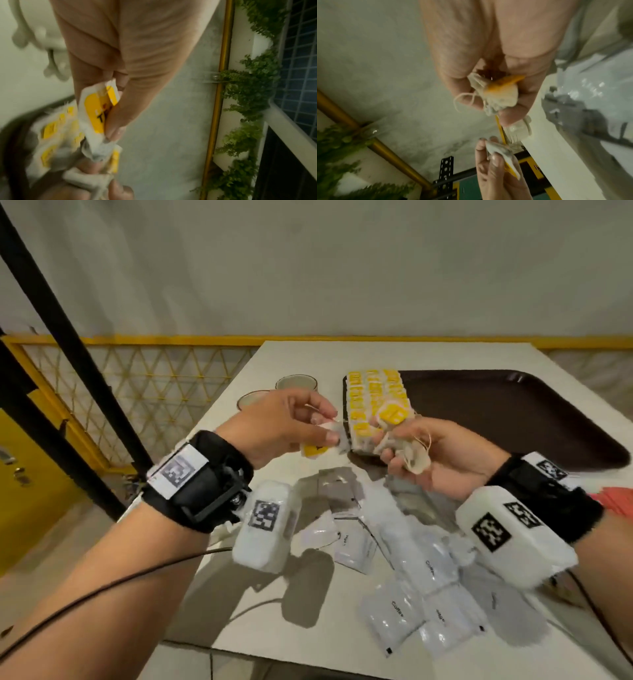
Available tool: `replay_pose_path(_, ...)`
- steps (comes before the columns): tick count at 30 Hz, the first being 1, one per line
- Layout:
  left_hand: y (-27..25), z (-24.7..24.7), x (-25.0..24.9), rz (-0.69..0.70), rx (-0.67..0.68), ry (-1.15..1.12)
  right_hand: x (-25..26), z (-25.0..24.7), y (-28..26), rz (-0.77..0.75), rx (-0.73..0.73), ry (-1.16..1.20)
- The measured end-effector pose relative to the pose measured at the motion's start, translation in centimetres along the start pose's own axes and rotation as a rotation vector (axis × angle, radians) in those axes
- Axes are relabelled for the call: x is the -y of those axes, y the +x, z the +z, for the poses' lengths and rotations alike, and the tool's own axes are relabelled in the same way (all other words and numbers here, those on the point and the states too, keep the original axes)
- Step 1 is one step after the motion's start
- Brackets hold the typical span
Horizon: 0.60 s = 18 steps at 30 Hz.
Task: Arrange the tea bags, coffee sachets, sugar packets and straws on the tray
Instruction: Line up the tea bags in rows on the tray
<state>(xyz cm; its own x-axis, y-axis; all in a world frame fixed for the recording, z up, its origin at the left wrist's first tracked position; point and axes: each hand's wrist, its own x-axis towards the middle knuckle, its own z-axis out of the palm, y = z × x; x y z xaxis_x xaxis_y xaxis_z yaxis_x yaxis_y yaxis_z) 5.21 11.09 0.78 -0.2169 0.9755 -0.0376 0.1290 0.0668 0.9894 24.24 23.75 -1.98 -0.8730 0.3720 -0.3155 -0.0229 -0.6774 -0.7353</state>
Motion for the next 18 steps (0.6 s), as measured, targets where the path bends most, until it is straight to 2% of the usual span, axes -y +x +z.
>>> replay_pose_path(7,3.7,7.1,3.3,-0.021,-0.070,-0.249,-1.0,-3.0,-2.2,0.023,-0.115,0.015)
replay_pose_path(12,3.9,8.0,4.4,-0.018,-0.074,-0.321,-1.2,-3.8,-2.2,-0.079,-0.249,-0.028)
replay_pose_path(18,3.4,8.4,4.9,-0.033,-0.099,-0.434,-0.5,-3.1,-0.9,-0.132,-0.266,-0.196)
